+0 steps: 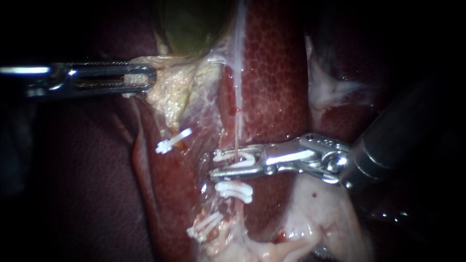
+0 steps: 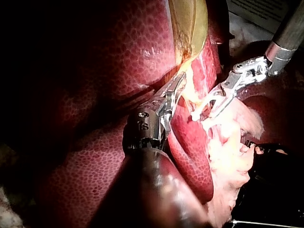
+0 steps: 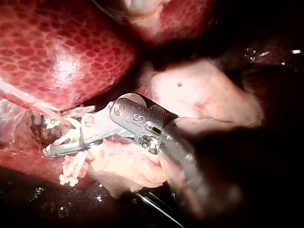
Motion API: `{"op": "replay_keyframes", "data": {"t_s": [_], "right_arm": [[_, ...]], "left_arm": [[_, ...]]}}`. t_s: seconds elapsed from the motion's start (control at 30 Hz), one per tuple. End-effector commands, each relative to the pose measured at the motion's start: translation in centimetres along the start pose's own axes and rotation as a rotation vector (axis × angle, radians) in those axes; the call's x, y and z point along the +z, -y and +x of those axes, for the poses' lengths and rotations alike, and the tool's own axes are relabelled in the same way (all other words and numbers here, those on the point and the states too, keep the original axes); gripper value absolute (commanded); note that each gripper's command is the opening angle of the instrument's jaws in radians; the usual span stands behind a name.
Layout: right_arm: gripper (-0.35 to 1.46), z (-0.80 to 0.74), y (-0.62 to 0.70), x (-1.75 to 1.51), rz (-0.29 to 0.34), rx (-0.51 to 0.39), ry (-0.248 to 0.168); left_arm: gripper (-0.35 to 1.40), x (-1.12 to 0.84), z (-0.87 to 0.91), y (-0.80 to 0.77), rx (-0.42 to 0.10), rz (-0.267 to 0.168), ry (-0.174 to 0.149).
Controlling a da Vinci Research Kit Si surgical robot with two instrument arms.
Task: Clipping third clip right tube
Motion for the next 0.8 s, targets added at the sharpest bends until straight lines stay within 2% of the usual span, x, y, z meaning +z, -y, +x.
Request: {"op": "replay_keyframes", "data": {"t_s": [0.03, 0.13, 0.2, 0.47, 0.8], "right_arm": [[0.04, 0.00, 0.01, 0.00, 0.001, 0.022, 0.000], [-0.15, 0.00, 0.01, -0.02, 0.003, 0.039, -0.003], [-0.35, -0.01, 0.01, -0.03, 0.002, 0.063, 0.006], [-0.35, -0.02, -0.02, -0.06, -0.002, 0.110, 0.020], [-0.35, -0.03, -0.03, -0.05, 0.000, 0.114, 0.021]], "left_arm": [[-0.33, 0.00, 0.00, 0.00, 0.000, 0.000, 0.000], [-0.33, 0.00, 0.00, 0.00, 0.000, 0.000, 0.000], [-0.33, 0.00, 0.00, 0.00, 0.000, 0.000, 0.000], [-0.33, 0.00, 0.00, 0.00, 0.000, 0.000, 0.000], [-0.33, 0.00, 0.00, 0.00, 0.000, 0.000, 0.000]]}}
